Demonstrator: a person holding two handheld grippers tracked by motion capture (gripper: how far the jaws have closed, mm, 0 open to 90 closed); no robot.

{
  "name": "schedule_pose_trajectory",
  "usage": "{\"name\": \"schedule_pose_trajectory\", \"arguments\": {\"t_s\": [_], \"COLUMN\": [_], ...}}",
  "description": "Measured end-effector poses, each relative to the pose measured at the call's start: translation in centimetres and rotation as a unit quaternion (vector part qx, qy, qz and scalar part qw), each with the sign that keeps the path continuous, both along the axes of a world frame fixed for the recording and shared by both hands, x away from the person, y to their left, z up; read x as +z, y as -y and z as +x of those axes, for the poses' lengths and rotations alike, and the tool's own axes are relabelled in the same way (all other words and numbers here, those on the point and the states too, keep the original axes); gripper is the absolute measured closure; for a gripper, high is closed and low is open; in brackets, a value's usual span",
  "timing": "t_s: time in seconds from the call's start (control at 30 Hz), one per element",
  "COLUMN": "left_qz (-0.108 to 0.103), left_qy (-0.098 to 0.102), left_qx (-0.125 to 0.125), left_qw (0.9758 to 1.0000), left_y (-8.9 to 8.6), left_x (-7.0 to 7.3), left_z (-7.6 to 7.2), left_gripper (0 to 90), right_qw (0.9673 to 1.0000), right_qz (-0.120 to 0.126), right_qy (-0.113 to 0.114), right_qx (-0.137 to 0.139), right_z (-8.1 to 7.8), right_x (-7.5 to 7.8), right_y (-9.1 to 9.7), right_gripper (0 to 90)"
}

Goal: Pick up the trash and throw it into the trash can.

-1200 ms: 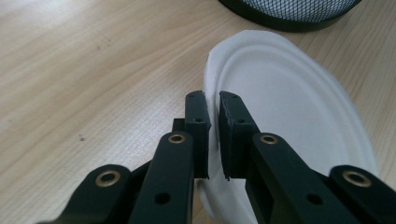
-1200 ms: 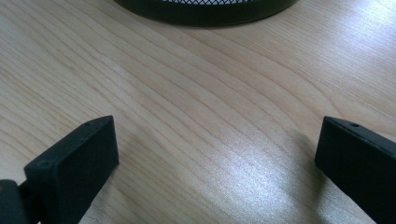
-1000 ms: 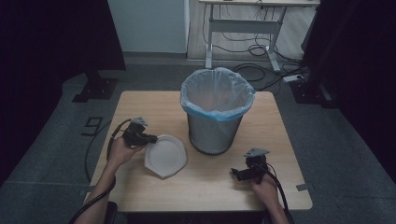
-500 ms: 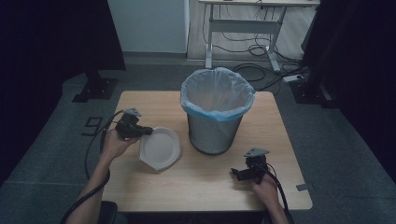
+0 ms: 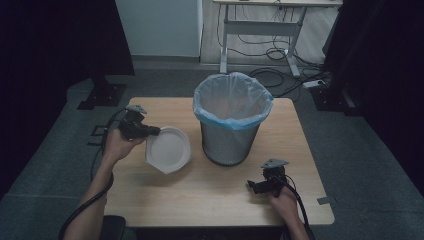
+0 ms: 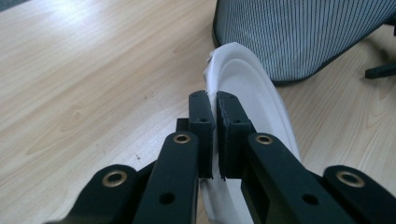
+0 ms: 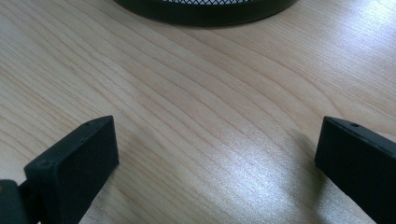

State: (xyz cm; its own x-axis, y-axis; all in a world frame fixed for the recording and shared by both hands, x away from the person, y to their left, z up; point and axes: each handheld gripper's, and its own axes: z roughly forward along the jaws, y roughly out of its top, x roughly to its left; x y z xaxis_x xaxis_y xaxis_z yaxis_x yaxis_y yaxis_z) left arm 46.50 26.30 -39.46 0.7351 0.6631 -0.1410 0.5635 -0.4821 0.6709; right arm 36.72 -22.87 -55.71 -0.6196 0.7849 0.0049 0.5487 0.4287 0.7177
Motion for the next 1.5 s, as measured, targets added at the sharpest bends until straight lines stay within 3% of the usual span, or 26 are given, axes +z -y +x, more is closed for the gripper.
{"name": "schedule_pose_trajectory", "arguments": {"t_s": [0.37, 1.5], "left_qz": [-0.003, 0.000], "left_qy": [0.001, 0.007], "left_qx": [0.018, 0.044], "left_qw": [0.9998, 0.9990], "left_y": [-0.5, 0.0], "left_x": [2.8, 14.4], "left_z": [0.6, 1.8], "left_gripper": [85.8, 85.8], "right_qw": [1.0000, 1.0000], "right_qz": [0.000, 0.000], "right_qy": [0.001, 0.000], "right_qx": [0.001, 0.005], "right_z": [0.0, -0.1], "right_x": [0.0, 0.0], "right_y": [0.0, -0.1], "right_gripper": [0.0, 0.0]}}
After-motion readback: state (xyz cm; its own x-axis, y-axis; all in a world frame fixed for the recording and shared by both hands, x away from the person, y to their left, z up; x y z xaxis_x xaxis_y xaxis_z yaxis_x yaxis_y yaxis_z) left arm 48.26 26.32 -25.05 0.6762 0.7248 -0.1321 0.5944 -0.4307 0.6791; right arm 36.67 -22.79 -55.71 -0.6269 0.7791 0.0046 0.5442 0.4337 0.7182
